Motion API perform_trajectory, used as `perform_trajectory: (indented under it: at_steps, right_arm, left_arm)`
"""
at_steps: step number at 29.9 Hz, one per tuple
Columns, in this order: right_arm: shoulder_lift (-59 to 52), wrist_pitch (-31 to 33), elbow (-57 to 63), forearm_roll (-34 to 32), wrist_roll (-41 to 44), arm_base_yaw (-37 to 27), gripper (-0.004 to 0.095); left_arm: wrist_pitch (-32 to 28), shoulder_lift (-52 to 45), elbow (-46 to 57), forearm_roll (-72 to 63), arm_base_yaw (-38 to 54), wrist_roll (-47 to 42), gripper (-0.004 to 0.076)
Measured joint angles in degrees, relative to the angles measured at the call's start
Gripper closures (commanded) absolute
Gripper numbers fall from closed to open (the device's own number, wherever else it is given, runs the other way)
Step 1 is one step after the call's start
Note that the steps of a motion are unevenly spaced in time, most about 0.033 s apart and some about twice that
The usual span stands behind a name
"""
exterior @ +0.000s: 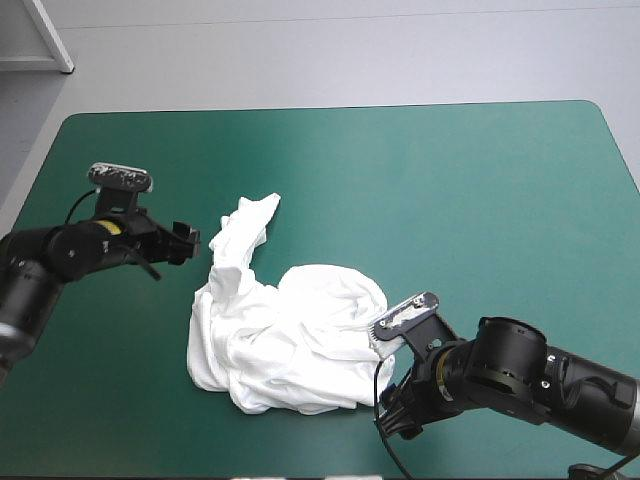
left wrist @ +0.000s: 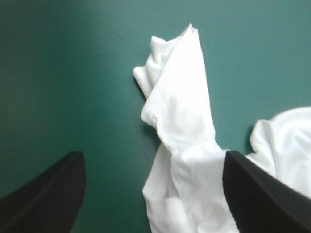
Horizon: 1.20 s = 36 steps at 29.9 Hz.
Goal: Fold the cloth
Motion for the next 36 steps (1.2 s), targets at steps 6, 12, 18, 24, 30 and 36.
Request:
perform_trajectory:
  at_steps: [6, 12, 18, 24, 30, 36]
  right_arm:
    - [0.0, -5.8, 6.0, 2.8, 1.7, 0.0, 0.017]
    - [0.0, -6.9, 7.6, 3.1, 3.1, 0.0, 0.017]
    - [0.0, -7.1, 7.6, 4.3, 3.7, 0.0, 0.0172]
    - [0.0, -7.1, 7.6, 4.4, 4.2, 0.0, 0.0172]
    - [0.5, -7.1, 7.6, 3.6, 4.2, 0.0, 0.0172]
    - [5.4, -9.5, 7.6, 2.4, 4.2, 0.0, 0.0172]
  left_arm:
    - [-0.9, 15.3, -8.6, -0.3, 0.0, 0.3, 0.0158]
    - [-2.0, 25.4, -10.6, -2.1, 0.0, 0.3, 0.0158]
    - [-4.4, 31.4, -10.7, -5.4, 0.0, 1.8, 0.0158]
    - [-5.8, 36.5, -10.9, -10.8, -1.5, 5.3, 0.0262]
    - [-6.2, 37.5, -11.4, -12.0, -2.4, 5.9, 0.0638]
    - [-4.4, 37.6, -11.7, -10.8, -2.4, 5.9, 0.0732]
